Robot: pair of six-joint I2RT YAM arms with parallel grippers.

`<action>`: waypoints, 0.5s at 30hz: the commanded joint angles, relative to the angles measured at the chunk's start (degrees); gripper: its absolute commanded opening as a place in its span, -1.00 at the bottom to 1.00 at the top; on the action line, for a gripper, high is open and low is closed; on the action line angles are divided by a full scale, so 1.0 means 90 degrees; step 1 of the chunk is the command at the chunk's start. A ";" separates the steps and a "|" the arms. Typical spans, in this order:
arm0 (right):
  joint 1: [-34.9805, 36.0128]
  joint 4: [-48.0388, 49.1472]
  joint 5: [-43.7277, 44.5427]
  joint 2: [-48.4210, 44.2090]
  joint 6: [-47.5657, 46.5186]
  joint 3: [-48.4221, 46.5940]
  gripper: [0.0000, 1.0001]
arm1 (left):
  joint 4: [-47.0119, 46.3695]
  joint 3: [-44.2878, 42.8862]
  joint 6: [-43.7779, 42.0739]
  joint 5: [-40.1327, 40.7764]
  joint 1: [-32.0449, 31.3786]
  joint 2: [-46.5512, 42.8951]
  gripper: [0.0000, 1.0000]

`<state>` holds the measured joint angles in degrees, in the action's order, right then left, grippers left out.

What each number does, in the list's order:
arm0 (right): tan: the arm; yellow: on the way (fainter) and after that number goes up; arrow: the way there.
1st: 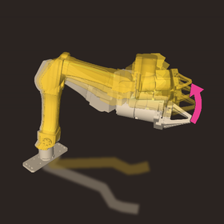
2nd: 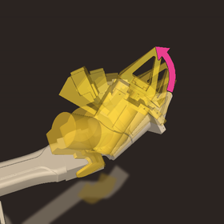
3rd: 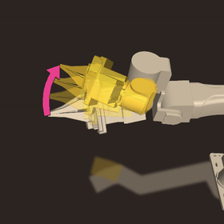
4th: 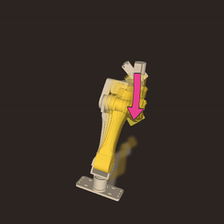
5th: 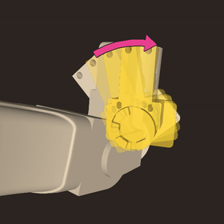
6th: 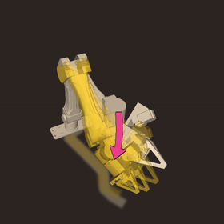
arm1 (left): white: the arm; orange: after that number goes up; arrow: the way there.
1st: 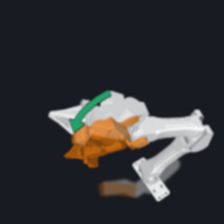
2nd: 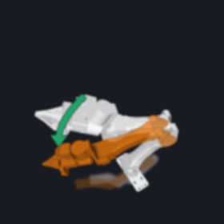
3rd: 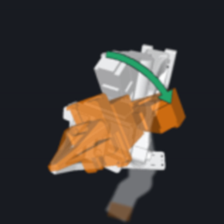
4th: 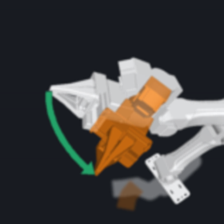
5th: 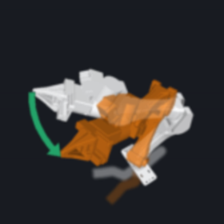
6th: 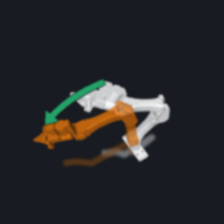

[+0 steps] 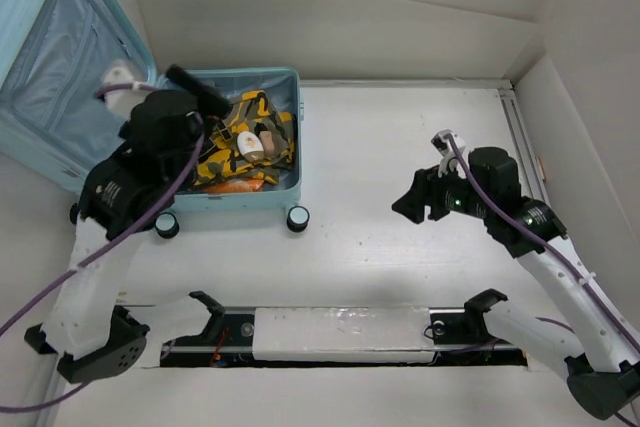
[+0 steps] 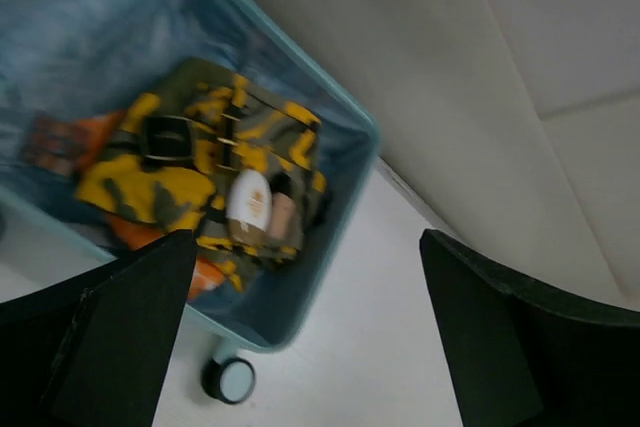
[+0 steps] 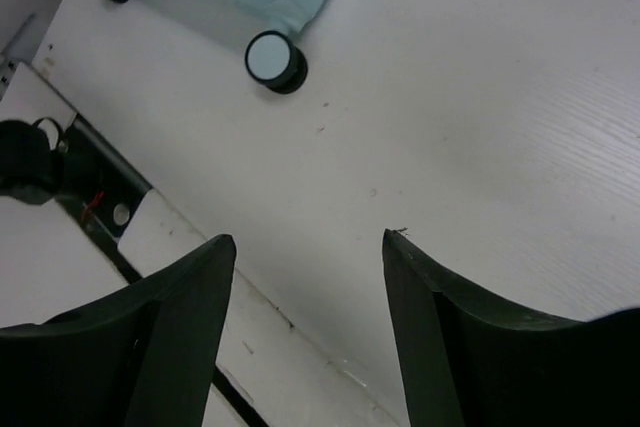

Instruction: Pack the luggage

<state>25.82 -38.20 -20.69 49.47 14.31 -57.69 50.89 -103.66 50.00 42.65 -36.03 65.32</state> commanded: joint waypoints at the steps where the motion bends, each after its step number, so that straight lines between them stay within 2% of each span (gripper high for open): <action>1: 0.0236 0.0454 -0.0835 -0.0126 -0.0232 0.0180 0.34 | 0.1542 0.0274 0.0608 0.1364 0.0815 -0.0313 0.85; 3: 0.0528 0.0591 -0.1031 -0.0126 -0.0164 0.0335 0.36 | 0.1465 0.0501 0.0364 0.0918 0.1733 -0.0314 0.89; 4: 0.0655 0.0688 -0.1031 -0.0126 -0.0096 0.0423 0.36 | 0.1203 0.0502 -0.0507 0.0480 0.2299 -0.0227 0.91; 5: 0.0791 0.0834 -0.1031 -0.0194 -0.0037 0.0424 0.36 | 0.0998 0.0608 -0.0951 -0.0095 0.3658 0.0083 0.94; 6: 0.1054 0.0903 -0.1031 -0.0252 0.0060 0.0511 0.36 | 0.0899 0.0425 -0.1255 -0.1367 0.4387 0.0308 0.96; 8: 0.1280 0.0972 -0.0964 -0.0311 0.0119 0.0590 0.36 | 0.0898 -0.0333 -0.1425 -0.2198 0.5532 0.0835 0.94; 11: 0.1583 0.0817 -0.0769 -0.0311 0.0061 0.0512 0.36 | 0.1472 -0.1690 -0.1474 -0.1100 0.5381 0.1188 0.90; 13: 0.1671 0.0738 -0.0699 -0.0311 -0.0065 0.0453 0.36 | 0.1533 -0.1628 -0.1415 -0.0357 0.5380 0.1064 0.90; 15: 0.1739 0.0680 -0.0631 -0.0253 -0.0153 0.0385 0.39 | 0.1533 -0.1229 -0.1415 0.0093 0.5380 0.0955 0.78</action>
<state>40.38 -34.46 -27.31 47.51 14.52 -52.34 61.82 -113.93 38.85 36.14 12.01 79.02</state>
